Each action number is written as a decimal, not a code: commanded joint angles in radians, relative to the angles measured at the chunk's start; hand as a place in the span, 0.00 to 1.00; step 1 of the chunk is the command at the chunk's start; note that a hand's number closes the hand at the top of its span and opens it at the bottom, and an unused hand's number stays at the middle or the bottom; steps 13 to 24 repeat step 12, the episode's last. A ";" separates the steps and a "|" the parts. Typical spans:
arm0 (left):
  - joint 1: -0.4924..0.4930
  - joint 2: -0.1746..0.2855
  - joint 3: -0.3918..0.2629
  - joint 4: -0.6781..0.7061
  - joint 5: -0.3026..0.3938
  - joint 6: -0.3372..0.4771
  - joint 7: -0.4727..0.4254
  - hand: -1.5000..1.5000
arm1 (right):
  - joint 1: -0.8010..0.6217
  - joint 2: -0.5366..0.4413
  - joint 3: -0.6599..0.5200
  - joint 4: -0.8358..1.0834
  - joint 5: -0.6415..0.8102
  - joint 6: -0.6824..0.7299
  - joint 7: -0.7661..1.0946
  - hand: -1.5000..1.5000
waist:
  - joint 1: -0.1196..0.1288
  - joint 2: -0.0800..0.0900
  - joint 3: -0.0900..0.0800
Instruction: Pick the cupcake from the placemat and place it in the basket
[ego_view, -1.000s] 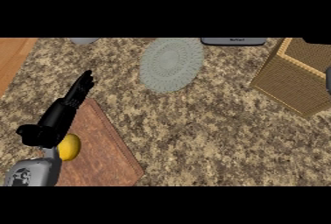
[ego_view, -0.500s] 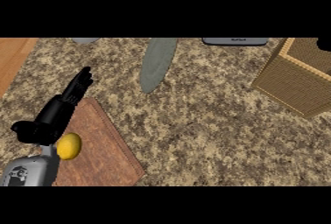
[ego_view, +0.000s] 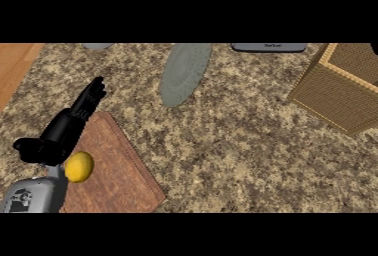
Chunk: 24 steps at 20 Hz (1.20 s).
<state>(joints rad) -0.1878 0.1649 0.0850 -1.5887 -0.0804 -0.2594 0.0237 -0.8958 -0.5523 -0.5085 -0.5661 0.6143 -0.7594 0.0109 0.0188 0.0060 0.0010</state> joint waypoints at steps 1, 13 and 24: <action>0.029 -0.025 -0.036 -0.032 -0.038 0.023 -0.008 0.50 | 0.008 -0.004 -0.043 0.025 -0.090 -0.010 -0.157 0.00 | 0.002 0.001 0.001; -0.005 -0.012 0.012 0.069 -0.026 0.028 -0.050 0.50 | 0.015 -0.041 -0.142 -0.121 -0.295 0.117 -0.022 0.00 | -0.023 -0.006 -0.001; -0.005 -0.012 0.012 0.069 -0.026 0.028 -0.050 0.50 | 0.015 -0.041 -0.142 -0.121 -0.295 0.117 -0.022 0.00 | -0.023 -0.006 -0.001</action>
